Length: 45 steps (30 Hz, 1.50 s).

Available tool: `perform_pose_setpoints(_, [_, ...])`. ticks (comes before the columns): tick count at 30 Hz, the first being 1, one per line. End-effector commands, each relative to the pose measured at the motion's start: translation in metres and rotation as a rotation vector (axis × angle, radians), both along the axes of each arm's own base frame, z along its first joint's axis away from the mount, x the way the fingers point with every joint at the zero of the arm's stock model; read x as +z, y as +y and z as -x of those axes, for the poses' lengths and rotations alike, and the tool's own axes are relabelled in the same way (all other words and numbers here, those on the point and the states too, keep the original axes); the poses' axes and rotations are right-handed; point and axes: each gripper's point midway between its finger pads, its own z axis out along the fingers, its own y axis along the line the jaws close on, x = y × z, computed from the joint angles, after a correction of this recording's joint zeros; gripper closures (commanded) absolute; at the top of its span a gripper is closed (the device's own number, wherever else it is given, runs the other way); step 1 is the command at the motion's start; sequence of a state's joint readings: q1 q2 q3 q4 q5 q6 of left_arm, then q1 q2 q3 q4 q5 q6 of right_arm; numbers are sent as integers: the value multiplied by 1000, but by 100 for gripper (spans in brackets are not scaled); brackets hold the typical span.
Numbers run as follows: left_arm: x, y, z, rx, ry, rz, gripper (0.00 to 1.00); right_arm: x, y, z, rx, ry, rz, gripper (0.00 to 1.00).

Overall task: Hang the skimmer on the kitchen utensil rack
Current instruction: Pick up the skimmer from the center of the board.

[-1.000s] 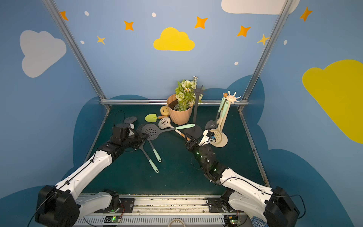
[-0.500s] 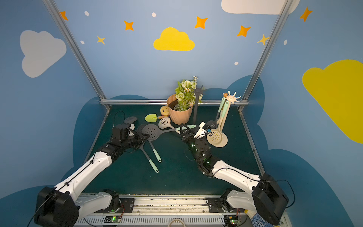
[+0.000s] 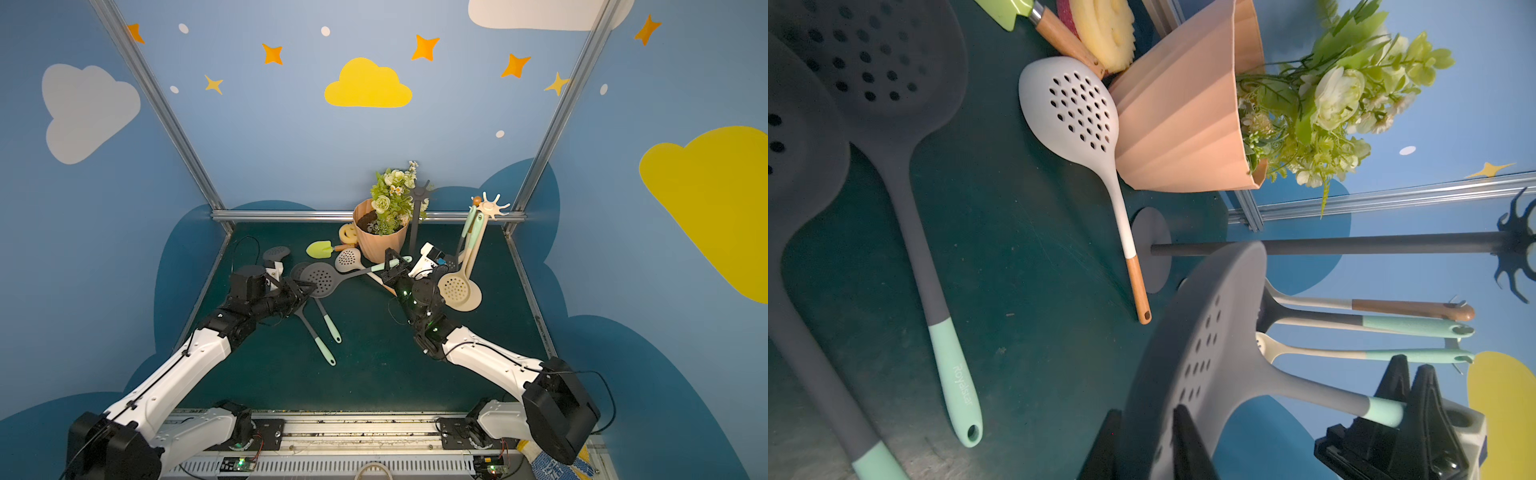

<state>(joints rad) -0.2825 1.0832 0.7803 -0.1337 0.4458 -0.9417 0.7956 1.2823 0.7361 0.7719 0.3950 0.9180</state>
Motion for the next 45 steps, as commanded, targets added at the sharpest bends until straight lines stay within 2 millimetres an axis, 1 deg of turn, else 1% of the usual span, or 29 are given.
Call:
perform_pose_setpoints(1, [14,-5,6,-50,-49,-3,61,9,6,4,24,-46,29,100])
perform_pose_setpoints(2, [14,-6,7,-60,-52,-10,54,7,6,5,29,-43,42,100])
perform_pose_setpoints(3, [14,-5,9,-66,-51,-24,50,6,5,6,27,-40,56,100])
perform_pose_setpoints(6, [14,-4,14,-95,-55,-64,38,8,2,12,31,-54,113,100])
perform_pose_setpoints(8, [11,-2,17,-106,-54,-97,33,9,0,17,35,-66,159,100])
perform_pose_setpoints(12, [6,1,22,-142,-65,-162,26,6,-7,27,42,-49,284,100])
perform_pose_setpoints(15, [7,-1,26,-189,-89,-190,25,7,-16,38,47,-69,341,100])
perform_pose_setpoints(18, [7,2,27,-198,-98,-230,25,6,-24,46,48,-81,379,100])
perform_pose_setpoints(20, [9,2,28,-213,-111,-253,24,7,-28,51,56,-82,406,100])
perform_pose_setpoints(22, [14,-2,30,-260,-146,-261,22,5,-27,56,87,-82,452,100])
perform_pose_setpoints(24, [22,-13,35,-341,-207,-249,22,5,-21,62,141,-97,506,100])
perform_pose_setpoints(27, [35,-30,45,-471,-313,-265,21,7,-7,75,257,-144,611,100])
perform_pose_setpoints(31, [51,-62,63,-663,-477,-339,22,5,13,97,461,-204,746,100])
perform_pose_setpoints(34, [57,-92,78,-812,-581,-366,23,4,20,113,569,-243,781,100])
perform_pose_setpoints(36, [61,-111,87,-901,-640,-358,23,6,21,121,615,-271,779,100])
perform_pose_setpoints(38, [61,-132,95,-980,-698,-353,23,9,21,127,646,-288,769,100])
perform_pose_setpoints(41, [58,-155,98,-1046,-748,-337,24,12,19,134,679,-302,757,100])
perform_pose_setpoints(45, [58,-181,98,-1086,-809,-303,27,13,15,142,710,-312,734,100])
